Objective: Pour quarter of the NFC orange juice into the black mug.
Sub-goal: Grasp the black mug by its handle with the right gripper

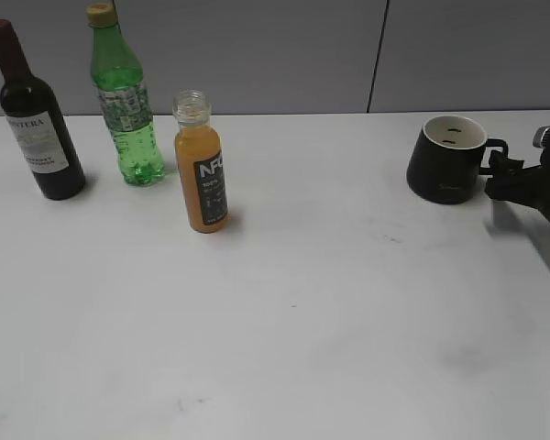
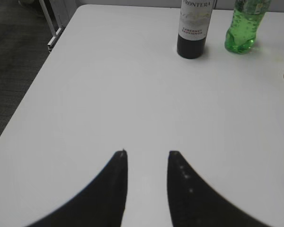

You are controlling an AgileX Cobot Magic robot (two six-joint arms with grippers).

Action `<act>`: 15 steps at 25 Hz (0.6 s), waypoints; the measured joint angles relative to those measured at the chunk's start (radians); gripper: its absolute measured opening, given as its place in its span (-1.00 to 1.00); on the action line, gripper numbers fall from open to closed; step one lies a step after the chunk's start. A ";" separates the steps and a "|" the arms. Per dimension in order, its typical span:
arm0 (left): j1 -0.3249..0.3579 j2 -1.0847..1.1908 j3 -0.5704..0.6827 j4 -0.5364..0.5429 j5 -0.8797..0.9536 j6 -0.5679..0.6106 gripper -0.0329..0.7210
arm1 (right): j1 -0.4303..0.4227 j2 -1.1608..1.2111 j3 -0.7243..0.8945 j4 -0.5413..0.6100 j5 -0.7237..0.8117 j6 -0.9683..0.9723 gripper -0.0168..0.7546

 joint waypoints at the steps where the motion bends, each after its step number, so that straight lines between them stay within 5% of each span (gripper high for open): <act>1: 0.000 0.000 0.000 0.000 0.000 0.000 -0.30 | 0.000 0.005 -0.009 -0.001 0.000 0.000 0.58; 15: 0.000 0.000 0.000 0.000 0.000 0.000 -0.30 | 0.000 0.082 -0.134 -0.034 0.000 0.000 0.58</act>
